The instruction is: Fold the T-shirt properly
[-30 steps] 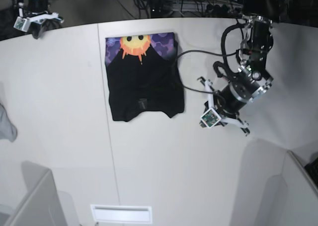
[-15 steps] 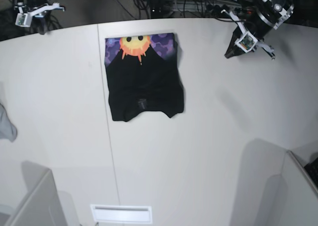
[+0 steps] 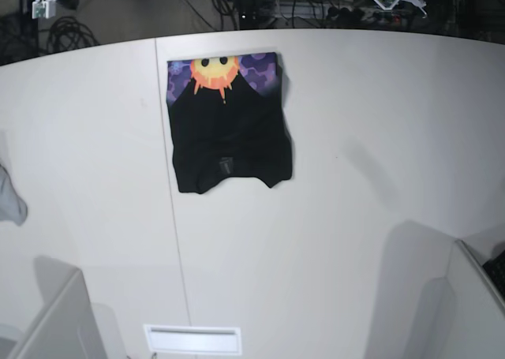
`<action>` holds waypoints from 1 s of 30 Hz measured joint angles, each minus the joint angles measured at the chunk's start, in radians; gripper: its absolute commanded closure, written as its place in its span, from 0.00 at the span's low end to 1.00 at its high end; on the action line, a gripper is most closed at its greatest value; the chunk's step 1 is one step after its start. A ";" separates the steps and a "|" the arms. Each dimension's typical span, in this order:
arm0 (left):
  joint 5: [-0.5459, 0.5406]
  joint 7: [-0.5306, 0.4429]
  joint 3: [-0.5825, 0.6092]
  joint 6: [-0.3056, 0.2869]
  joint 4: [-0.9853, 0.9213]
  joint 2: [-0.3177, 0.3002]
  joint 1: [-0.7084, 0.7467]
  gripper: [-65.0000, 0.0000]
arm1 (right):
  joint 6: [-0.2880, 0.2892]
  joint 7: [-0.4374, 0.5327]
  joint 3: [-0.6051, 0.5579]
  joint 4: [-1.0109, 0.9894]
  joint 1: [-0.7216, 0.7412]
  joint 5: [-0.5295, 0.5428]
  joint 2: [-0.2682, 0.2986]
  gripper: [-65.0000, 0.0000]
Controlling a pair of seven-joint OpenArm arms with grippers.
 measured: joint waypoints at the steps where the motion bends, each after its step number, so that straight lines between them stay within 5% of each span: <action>1: 0.000 0.001 0.014 0.004 -0.022 0.003 0.001 1.00 | 0.005 -0.017 -0.006 -0.002 -0.005 -0.031 0.013 1.00; 4: -0.003 -0.002 0.070 0.048 -0.096 0.008 -0.003 1.00 | -0.003 -0.055 -0.056 -0.020 -0.009 -0.158 0.058 1.00; 11: -0.006 -0.011 0.241 0.219 -0.350 0.006 -0.090 1.00 | 0.006 -0.046 -0.252 -0.208 0.006 -0.383 0.055 1.00; 19: -0.011 -0.010 0.340 0.217 -0.743 0.016 -0.309 1.00 | -0.004 -0.035 -0.416 -0.592 0.159 -0.554 0.056 1.00; 25: -0.005 -0.007 0.412 0.223 -1.038 0.012 -0.494 1.00 | -0.010 -0.027 -0.526 -0.950 0.323 -0.569 0.110 1.00; 30: -0.023 -0.023 0.453 0.218 -1.153 0.026 -0.576 1.00 | -0.011 0.154 -0.612 -1.345 0.527 -0.505 0.153 1.00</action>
